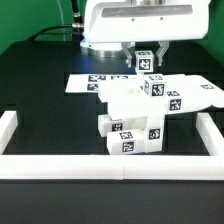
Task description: Assemble chair
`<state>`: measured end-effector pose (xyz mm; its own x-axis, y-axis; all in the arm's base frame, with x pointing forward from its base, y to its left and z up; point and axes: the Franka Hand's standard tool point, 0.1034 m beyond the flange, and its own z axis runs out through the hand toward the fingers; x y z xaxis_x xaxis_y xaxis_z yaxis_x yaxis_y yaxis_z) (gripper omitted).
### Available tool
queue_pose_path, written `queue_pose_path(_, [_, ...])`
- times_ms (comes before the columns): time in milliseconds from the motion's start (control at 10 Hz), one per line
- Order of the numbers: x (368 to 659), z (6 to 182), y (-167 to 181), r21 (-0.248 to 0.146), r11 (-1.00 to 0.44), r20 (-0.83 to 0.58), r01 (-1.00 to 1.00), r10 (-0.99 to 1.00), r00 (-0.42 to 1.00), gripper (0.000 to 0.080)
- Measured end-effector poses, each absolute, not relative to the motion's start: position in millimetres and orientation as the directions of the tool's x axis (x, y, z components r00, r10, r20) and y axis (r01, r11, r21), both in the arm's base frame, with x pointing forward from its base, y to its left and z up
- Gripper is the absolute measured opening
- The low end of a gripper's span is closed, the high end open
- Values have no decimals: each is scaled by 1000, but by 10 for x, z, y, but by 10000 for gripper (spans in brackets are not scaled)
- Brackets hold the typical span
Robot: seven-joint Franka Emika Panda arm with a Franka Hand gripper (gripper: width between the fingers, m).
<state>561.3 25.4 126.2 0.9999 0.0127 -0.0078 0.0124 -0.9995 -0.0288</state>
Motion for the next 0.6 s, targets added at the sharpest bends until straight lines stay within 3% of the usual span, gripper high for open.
queue_pose_path(600, [5626, 1233, 243, -25, -1000, 1, 12, 12, 1000, 289])
